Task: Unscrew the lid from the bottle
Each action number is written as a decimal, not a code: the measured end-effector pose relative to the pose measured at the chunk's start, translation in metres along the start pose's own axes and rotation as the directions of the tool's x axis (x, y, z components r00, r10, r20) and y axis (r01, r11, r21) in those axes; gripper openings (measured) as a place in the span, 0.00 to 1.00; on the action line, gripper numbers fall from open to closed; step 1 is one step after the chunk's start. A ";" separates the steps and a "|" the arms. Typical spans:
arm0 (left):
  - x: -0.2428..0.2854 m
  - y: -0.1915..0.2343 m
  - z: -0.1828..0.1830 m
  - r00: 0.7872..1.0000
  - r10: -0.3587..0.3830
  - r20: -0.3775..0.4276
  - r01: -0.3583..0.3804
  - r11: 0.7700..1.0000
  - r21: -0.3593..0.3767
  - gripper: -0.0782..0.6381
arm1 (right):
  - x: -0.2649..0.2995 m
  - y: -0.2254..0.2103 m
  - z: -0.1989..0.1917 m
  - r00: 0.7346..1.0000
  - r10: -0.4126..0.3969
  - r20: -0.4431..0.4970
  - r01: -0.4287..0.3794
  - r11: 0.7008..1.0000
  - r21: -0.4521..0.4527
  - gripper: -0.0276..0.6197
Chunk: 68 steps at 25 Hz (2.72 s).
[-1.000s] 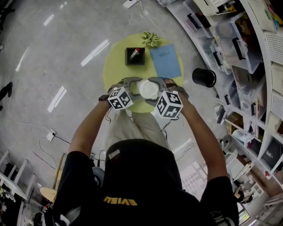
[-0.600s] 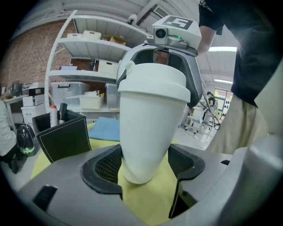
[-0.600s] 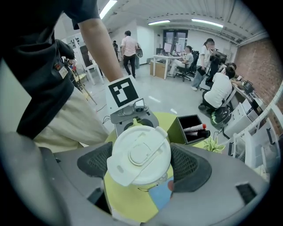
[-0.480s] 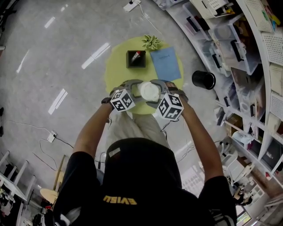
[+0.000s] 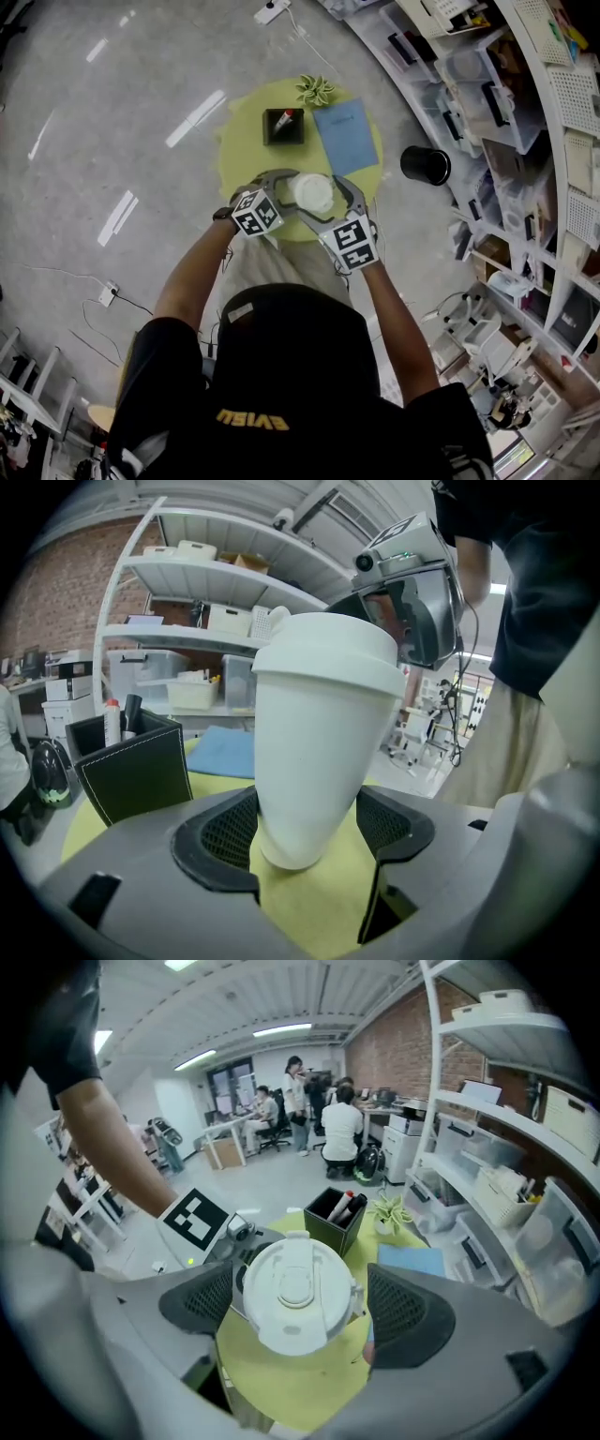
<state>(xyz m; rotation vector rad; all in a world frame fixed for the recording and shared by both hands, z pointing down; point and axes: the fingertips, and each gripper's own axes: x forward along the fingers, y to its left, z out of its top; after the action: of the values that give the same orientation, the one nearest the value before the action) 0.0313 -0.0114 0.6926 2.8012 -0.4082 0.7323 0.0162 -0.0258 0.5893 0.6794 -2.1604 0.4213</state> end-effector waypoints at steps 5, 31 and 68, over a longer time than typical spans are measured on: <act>0.001 0.000 0.000 1.000 0.004 0.000 -0.004 1.000 -0.013 0.59 | 0.007 -0.007 -0.006 0.989 -0.150 -0.014 0.148 0.953 0.263 0.73; 0.006 0.001 -0.003 1.000 -0.023 -0.009 0.023 1.000 -0.013 0.59 | 0.013 -0.003 -0.010 0.999 -0.007 -0.045 0.008 1.000 0.026 0.64; 0.003 -0.001 -0.005 0.998 -0.036 -0.043 0.036 0.999 -0.004 0.59 | -0.004 0.004 -0.004 0.999 0.028 0.040 -0.029 1.000 0.004 0.70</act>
<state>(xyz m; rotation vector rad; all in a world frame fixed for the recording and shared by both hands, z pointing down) 0.0315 -0.0098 0.6979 2.7766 -0.3497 0.7818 0.0182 -0.0194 0.5883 0.6654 -2.2095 0.4310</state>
